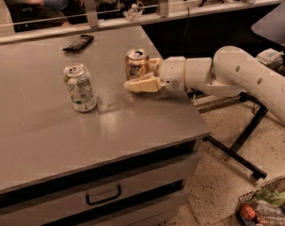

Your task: Move orange can near rxbar chocolate

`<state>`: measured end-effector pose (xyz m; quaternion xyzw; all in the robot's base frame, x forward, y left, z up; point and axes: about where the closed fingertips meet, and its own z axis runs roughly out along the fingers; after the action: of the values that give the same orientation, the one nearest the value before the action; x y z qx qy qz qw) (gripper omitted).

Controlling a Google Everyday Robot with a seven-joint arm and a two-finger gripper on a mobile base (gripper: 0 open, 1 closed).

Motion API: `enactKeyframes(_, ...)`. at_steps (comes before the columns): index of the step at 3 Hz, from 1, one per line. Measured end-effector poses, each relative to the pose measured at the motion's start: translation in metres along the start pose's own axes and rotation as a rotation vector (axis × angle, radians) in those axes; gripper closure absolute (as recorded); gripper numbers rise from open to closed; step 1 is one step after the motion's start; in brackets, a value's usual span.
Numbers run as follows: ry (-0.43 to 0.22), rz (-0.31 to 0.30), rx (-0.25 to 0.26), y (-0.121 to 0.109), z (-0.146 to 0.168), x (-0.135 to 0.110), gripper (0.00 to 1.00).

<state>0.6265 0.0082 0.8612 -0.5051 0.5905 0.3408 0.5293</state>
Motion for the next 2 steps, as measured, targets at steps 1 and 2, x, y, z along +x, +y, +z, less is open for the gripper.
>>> enactKeyframes(1,-0.009,-0.022,0.053,-0.023,-0.009,-0.012,0.71)
enactKeyframes(2,0.000,-0.078,0.139,-0.080,-0.019,-0.039,0.99)
